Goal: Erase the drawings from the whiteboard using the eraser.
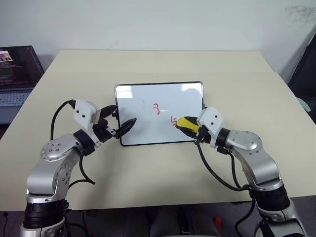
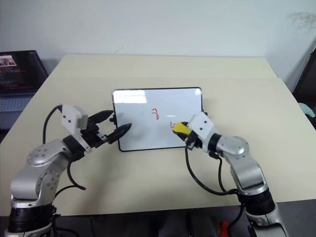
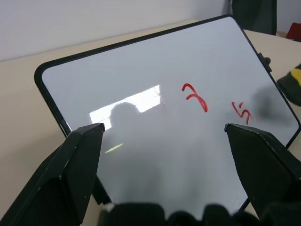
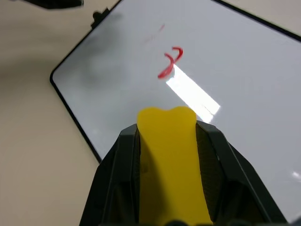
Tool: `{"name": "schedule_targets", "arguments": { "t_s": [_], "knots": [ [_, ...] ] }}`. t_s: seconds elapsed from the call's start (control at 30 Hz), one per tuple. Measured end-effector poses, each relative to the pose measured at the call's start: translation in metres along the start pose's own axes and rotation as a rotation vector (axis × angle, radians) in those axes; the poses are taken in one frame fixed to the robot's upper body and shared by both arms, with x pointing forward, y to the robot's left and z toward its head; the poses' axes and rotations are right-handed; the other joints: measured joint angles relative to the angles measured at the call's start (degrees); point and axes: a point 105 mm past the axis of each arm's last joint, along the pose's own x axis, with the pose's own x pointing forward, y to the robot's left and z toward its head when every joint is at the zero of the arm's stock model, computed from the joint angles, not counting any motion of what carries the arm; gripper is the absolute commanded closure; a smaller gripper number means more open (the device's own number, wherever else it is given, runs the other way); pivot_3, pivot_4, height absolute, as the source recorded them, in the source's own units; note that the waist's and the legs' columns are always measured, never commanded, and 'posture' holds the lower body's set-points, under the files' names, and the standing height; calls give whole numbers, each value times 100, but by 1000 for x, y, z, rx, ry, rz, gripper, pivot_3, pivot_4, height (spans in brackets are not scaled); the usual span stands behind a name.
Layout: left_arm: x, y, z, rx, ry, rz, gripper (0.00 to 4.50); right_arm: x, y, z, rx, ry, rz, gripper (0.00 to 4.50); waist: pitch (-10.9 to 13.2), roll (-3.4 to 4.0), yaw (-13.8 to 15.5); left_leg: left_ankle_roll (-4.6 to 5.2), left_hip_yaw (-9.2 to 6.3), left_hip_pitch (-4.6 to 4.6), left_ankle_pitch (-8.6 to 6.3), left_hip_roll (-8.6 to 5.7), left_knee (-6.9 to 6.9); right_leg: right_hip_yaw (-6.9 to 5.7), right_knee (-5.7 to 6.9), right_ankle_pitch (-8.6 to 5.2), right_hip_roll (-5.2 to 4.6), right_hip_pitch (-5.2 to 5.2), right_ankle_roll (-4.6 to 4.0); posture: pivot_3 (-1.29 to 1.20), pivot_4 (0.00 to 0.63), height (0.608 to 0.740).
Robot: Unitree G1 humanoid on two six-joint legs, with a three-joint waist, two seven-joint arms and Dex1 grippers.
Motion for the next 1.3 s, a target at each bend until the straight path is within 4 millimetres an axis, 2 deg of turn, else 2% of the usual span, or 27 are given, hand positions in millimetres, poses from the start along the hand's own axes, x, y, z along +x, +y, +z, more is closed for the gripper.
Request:
{"name": "schedule_targets", "arguments": {
  "t_s": [0.13, 0.23, 0.33, 0.5, 0.63, 0.77, 0.97, 1.1, 1.3],
  "knots": [
    [1, -6, -8, -5, 23, -15, 0, -6, 13, -18, -65, 49, 5, 3195, 0, 0, -7, 0, 5, 2, 0, -1, 2, 4, 0, 0, 2, 0, 1, 0, 150, 740],
    [1, -14, -12, 6, 35, -40, 0, -5, 14, -20, -167, 47, -4, 3195, 0, -1, -8, -1, 7, 5, 0, -4, 3, 6, 1, 0, 3, 2, 1, 0, 150, 740],
    [1, -14, -14, 7, 44, -40, 0, -2, 13, -18, -186, 22, -26, 3195, 0, -2, -6, -1, 7, 6, 1, -4, 4, 6, 2, 0, 10, 2, 1, 0, 150, 740],
    [1, -13, -13, 18, 43, -36, 0, 14, 8, 8, -234, -82, -50, 3195, 0, -2, -6, -1, 7, 9, 1, -3, 4, 6, 5, 0, 16, 3, 0, 0, 150, 740],
    [1, -12, -13, 22, 44, -34, 0, 38, 5, 26, -277, -140, -67, 3195, 0, -2, -6, -1, 7, 10, 1, -2, 5, 8, 6, 6, 18, 3, -9, 0, 150, 740],
    [2, -11, -11, 33, 39, -32, 0, 65, -10, 45, -320, -164, -132, 3195, 0, -2, -1, -2, 7, 8, 1, 0, 6, 9, 7, 16, 17, 3, -27, 0, 150, 740],
    [3, -11, -10, 45, 39, -31, 0, 93, -30, 54, -365, -147, -205, 3195, -1, -2, -1, -2, 9, 5, 1, 4, 6, 10, 6, 17, 12, 2, -28, 0, 150, 740],
    [3, -11, -10, 50, 39, -31, 0, 104, -26, 42, -377, -99, -181, 3195, -1, -2, -1, -1, 8, 5, 1, 6, 6, 9, 7, 17, 10, 2, -29, 0, 150, 740],
    [3, -11, -10, 50, 40, -29, 0, 109, 4, 24, -402, -46, -34, 3195, -5, -4, -1, -1, 6, 26, 1, 8, 8, 12, 17, 19, 9, 12, -30, 0, 150, 740]
  ]
}}
